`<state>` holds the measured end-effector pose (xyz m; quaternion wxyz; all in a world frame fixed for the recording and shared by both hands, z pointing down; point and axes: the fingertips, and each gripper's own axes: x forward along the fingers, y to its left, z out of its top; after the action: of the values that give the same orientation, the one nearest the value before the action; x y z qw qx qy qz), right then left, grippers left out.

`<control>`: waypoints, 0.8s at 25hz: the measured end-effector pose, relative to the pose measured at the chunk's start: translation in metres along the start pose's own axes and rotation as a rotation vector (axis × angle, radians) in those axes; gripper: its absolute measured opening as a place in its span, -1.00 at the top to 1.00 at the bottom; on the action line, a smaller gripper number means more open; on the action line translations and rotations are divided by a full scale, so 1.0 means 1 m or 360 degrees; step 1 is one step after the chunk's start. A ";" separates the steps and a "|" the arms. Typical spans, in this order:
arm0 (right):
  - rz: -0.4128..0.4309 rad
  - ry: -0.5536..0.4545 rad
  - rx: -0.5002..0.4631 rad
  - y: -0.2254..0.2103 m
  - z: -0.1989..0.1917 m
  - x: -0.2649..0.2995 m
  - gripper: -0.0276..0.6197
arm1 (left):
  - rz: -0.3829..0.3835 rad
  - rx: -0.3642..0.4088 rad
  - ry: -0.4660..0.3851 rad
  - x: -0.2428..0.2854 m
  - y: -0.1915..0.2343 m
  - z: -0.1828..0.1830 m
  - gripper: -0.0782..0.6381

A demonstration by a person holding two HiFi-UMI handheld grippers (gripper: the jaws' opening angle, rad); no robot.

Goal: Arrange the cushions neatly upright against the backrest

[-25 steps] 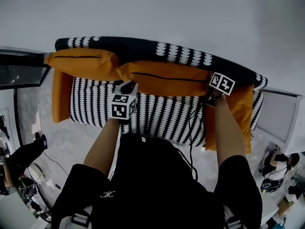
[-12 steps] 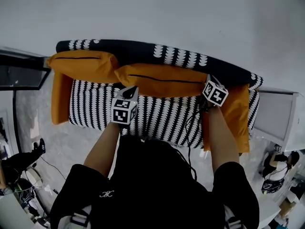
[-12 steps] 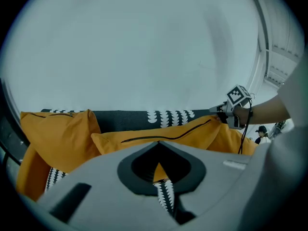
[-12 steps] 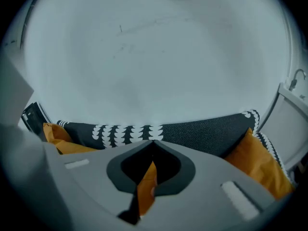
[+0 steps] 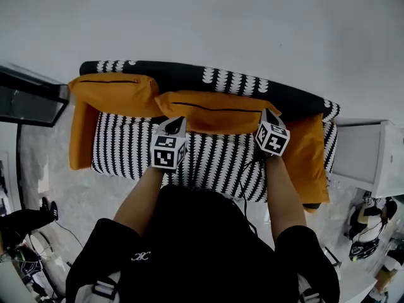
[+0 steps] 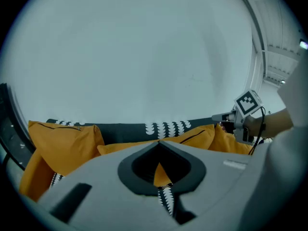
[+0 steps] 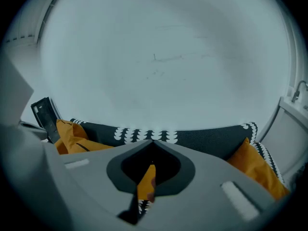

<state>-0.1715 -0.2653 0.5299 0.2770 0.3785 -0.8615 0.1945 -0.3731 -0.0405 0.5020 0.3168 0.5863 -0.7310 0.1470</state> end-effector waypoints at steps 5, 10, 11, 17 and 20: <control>0.0059 -0.0183 -0.0074 0.049 0.020 -0.059 0.89 | -0.0041 0.0009 -0.0119 -0.032 -0.018 0.030 0.76; 0.0120 -0.0429 -0.0072 0.107 0.058 -0.121 0.89 | -0.0113 0.0163 -0.0331 -0.078 -0.034 0.074 0.76; 0.0125 -0.0472 -0.0064 0.116 0.065 -0.134 0.89 | -0.0123 0.0153 -0.0367 -0.089 -0.036 0.082 0.76; 0.0188 -0.0795 -0.0079 0.174 0.128 -0.210 0.89 | -0.0149 0.0149 -0.0588 -0.150 -0.048 0.138 0.76; 0.0175 -0.0878 -0.0127 0.195 0.144 -0.244 0.89 | -0.0159 0.0258 -0.0683 -0.179 -0.063 0.156 0.76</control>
<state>-0.2307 -0.0868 0.2418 0.0357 0.3587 -0.9305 0.0648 -0.3386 -0.0124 0.2601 0.1129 0.6631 -0.7374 0.0615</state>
